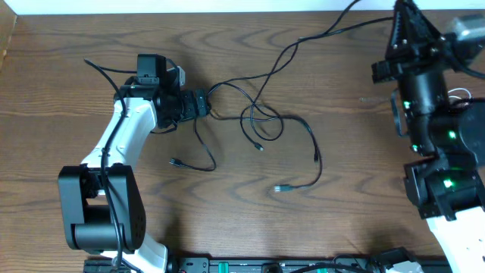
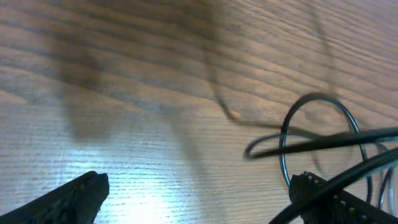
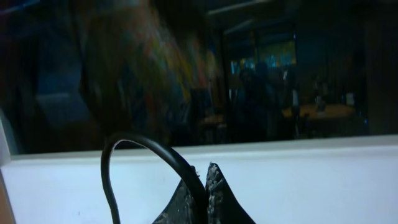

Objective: Untangle cables

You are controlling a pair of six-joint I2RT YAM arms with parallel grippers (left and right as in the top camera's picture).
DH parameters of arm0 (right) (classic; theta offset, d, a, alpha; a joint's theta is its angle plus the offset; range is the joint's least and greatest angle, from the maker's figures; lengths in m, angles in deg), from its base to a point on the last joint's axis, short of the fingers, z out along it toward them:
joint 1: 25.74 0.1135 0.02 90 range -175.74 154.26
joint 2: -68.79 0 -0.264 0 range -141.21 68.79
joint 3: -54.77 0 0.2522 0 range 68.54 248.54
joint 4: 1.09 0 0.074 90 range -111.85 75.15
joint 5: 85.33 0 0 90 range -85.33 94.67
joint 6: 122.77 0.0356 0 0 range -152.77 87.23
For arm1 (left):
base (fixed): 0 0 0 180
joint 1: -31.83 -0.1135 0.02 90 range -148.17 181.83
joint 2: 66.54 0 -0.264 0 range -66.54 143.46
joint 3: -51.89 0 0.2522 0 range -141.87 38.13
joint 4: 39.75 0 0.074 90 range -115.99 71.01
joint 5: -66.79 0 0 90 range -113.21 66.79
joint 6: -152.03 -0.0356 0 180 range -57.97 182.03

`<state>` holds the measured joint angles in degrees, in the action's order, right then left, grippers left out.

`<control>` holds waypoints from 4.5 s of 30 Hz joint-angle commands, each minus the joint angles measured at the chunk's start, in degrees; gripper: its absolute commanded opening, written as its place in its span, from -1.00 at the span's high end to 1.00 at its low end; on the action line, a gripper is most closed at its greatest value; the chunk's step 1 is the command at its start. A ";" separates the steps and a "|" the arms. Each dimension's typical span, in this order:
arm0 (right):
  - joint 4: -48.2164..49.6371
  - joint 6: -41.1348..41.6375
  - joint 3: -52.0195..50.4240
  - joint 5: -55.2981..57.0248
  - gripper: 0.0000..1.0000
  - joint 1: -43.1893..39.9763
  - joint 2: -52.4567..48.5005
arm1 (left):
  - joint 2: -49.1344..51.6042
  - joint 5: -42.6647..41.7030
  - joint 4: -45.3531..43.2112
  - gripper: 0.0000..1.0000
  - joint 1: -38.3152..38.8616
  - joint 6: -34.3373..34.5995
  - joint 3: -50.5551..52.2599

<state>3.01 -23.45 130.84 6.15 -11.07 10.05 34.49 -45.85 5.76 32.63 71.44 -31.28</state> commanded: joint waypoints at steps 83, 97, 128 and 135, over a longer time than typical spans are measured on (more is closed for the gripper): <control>-69.24 31.50 0.26 17.44 0.97 -42.03 -28.85 | -1.44 -36.65 2.64 -0.96 -0.09 -31.80 0.35; -67.54 39.91 -4.09 12.31 0.17 -49.51 -28.92 | -1.44 -36.65 2.49 -0.96 -0.09 -31.80 0.35; -51.65 -12.66 -4.09 -21.53 -0.90 -16.79 -28.96 | -1.44 -36.65 2.43 -0.96 -0.09 -31.80 0.35; -52.28 -23.80 -4.11 -21.55 -0.68 -10.86 -29.14 | -1.44 -36.63 2.43 -0.96 -0.09 -31.82 0.35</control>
<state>-49.12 -40.65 126.95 -14.57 -24.27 -18.72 34.28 -82.81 8.14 32.67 39.53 -31.28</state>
